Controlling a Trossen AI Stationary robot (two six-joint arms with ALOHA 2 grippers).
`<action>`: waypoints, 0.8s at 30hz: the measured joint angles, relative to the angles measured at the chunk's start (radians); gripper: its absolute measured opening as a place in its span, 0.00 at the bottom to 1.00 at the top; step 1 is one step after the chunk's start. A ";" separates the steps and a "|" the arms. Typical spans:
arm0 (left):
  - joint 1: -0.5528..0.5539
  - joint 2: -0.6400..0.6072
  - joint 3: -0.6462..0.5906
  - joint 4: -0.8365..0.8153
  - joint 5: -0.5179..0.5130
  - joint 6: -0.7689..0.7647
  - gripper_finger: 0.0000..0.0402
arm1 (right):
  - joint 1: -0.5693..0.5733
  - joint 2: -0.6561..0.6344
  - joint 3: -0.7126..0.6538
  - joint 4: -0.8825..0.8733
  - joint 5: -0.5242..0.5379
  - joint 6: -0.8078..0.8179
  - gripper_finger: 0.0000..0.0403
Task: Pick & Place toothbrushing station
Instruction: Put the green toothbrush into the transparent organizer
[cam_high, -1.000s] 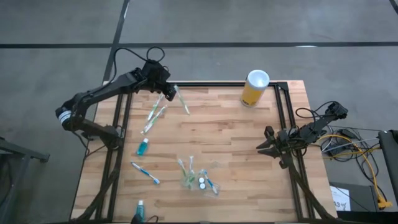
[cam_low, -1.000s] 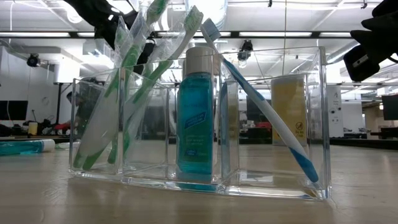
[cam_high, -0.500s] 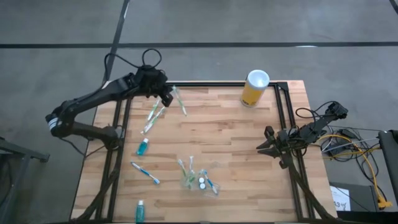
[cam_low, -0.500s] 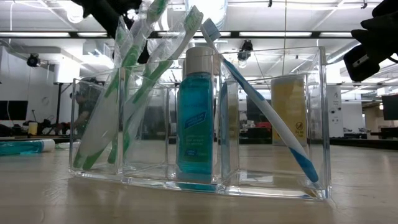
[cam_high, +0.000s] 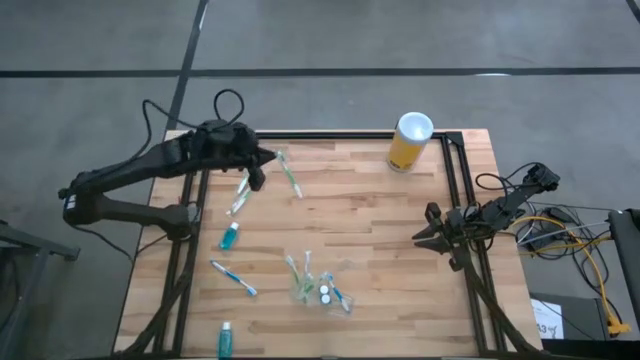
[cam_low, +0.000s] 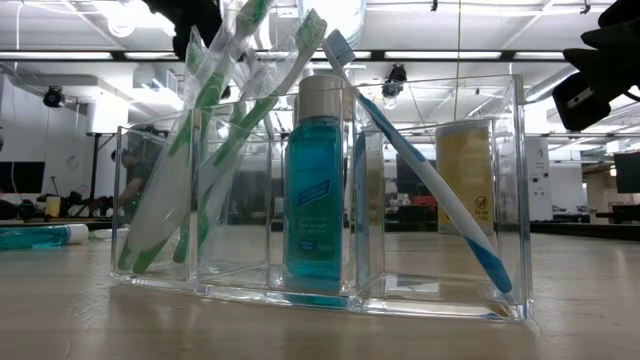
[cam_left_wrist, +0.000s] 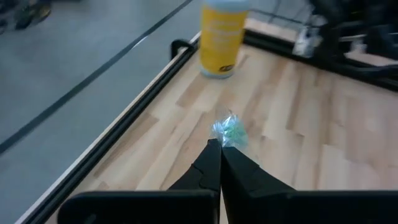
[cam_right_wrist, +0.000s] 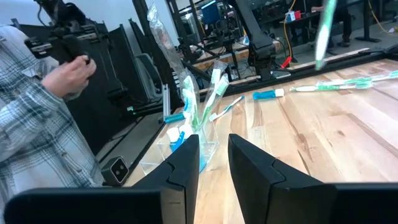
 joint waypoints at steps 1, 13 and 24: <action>-0.020 -0.011 0.000 0.001 -0.001 0.008 0.00 | 0.000 0.000 0.000 0.000 0.000 0.000 0.21; -0.313 -0.085 0.000 0.037 -0.148 0.012 0.00 | 0.000 0.000 0.000 0.000 0.000 0.000 0.17; -0.547 -0.085 0.000 0.180 -0.236 0.046 0.00 | 0.000 0.000 0.000 0.000 0.000 0.000 0.20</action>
